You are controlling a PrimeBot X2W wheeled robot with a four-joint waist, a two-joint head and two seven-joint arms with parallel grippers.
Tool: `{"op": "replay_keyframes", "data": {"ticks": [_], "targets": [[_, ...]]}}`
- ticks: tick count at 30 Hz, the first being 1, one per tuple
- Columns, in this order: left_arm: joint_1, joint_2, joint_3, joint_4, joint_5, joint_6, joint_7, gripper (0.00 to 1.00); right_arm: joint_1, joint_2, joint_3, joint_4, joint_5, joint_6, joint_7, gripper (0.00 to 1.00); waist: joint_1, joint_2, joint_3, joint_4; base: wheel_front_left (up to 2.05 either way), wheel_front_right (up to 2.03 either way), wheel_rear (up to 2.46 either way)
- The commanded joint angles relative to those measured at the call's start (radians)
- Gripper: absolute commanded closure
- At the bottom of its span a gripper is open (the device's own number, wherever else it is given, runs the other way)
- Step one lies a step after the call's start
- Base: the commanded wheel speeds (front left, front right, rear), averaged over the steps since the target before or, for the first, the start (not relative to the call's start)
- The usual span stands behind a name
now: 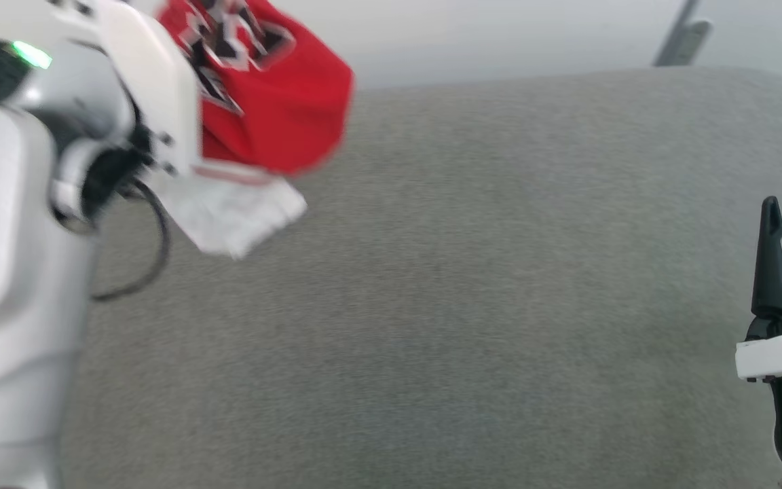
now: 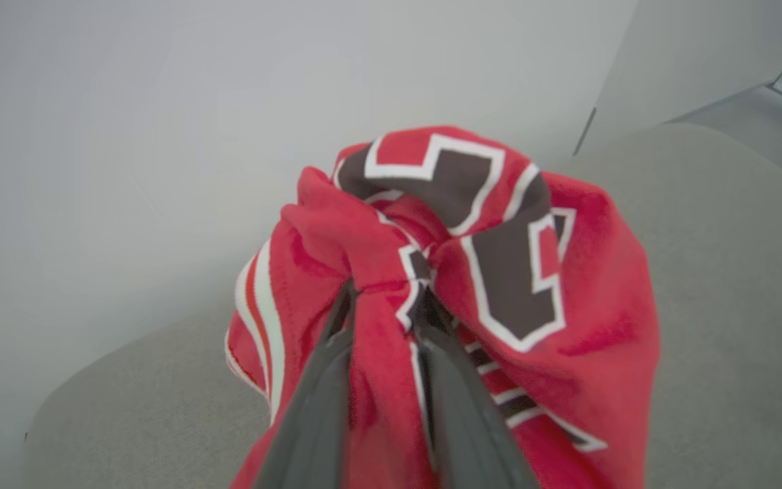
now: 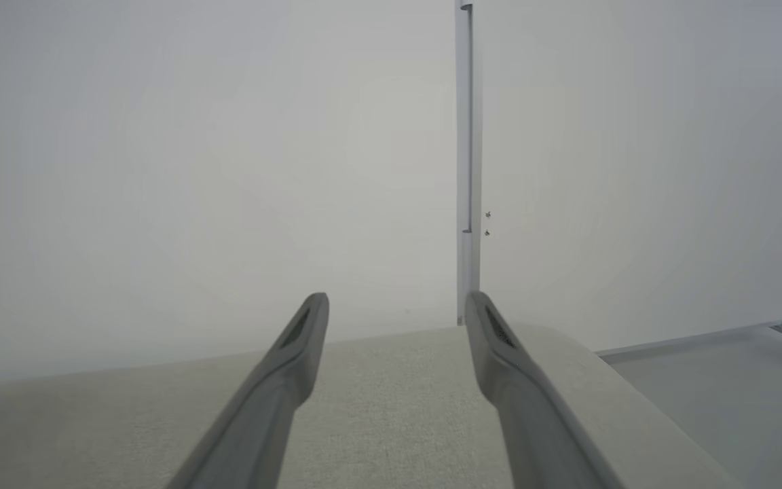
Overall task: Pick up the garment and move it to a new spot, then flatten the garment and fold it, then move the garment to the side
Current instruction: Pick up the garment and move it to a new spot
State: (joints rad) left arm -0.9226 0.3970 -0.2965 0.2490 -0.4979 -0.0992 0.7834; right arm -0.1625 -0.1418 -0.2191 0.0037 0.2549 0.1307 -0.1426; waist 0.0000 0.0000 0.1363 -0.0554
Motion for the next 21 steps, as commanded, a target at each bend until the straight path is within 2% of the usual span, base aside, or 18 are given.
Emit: {"op": "replay_keyframes", "data": {"ticks": [1, 4, 10, 14, 21], "targets": [[0.038, -0.001, -0.021, -0.043, -0.003, 0.012, 0.045, 1.0, 0.009, 0.01, -0.007, 0.0, -0.003, 0.0, -0.01, 0.0, 0.0, 0.0, 0.015, -0.057, 0.0, 0.0, 0.0], [0.103, -0.014, -0.054, -0.109, -0.024, 0.034, 0.125, 1.0, 0.014, 0.027, -0.011, 0.005, -0.002, 0.0, -0.017, 0.0, 0.0, 0.0, 0.024, -0.087, 0.0, 0.0, 0.0], [0.2, -0.035, -0.123, -0.143, -0.024, 0.038, 0.193, 1.0, 0.012, 0.043, 0.007, 0.025, 0.002, 0.0, -0.028, 0.0, 0.0, 0.0, 0.038, -0.123, 0.0, 0.0, 0.0], [0.261, -0.051, -0.185, -0.071, -0.016, 0.026, 0.203, 1.0, -0.004, 0.057, 0.038, 0.044, 0.006, 0.0, -0.027, 0.0, 0.0, 0.0, 0.044, -0.139, 0.0, 0.0, 0.0], [0.303, -0.1, -0.276, 0.136, -0.001, 0.0, 0.166, 1.0, -0.037, 0.06, 0.109, 0.09, 0.018, 0.0, -0.037, 0.0, 0.0, 0.0, 0.039, -0.156, 0.0, 0.0, 0.0]]}}
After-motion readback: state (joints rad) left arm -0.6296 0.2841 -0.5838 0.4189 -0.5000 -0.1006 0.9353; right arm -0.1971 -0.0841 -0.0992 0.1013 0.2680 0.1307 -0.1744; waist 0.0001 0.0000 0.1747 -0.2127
